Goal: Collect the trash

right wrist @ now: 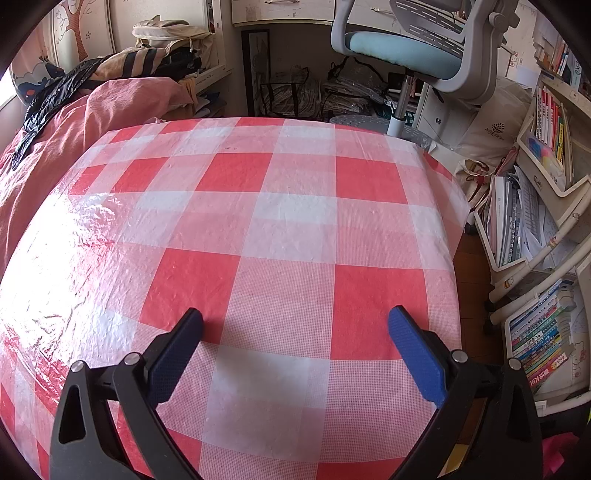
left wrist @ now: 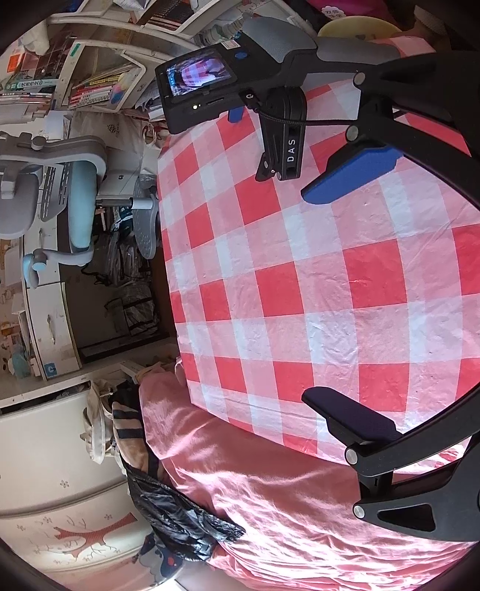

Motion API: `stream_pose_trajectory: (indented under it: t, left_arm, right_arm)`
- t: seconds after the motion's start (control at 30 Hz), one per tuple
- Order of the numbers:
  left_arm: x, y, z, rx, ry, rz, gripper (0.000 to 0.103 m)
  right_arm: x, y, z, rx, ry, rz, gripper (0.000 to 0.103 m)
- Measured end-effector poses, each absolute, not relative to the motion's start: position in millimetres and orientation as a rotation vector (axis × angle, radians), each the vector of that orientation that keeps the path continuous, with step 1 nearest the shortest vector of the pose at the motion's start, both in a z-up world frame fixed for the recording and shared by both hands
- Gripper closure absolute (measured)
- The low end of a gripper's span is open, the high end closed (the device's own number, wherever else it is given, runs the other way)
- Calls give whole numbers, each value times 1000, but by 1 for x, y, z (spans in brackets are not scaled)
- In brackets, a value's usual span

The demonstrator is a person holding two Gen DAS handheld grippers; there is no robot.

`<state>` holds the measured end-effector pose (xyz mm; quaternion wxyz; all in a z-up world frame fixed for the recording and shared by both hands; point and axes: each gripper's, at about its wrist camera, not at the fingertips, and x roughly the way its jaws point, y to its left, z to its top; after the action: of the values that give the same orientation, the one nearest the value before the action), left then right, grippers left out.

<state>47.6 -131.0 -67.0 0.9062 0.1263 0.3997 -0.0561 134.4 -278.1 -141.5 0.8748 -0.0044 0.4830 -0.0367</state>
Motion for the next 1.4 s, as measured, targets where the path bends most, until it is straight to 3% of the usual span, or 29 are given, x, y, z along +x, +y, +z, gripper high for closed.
stream_pose_trajectory:
  t: [0.43, 0.97, 1.4]
  left_arm:
    - [24, -115, -47, 183, 786, -137, 7]
    - [-7, -14, -4, -152, 704, -39, 7]
    - [-29, 29, 10, -225, 632, 37, 7]
  right_arm:
    - [135, -278, -141, -9, 1009, -77, 7]
    - [135, -278, -141, -9, 1009, -77, 7]
    - [135, -278, -142, -9, 1009, -77, 7]
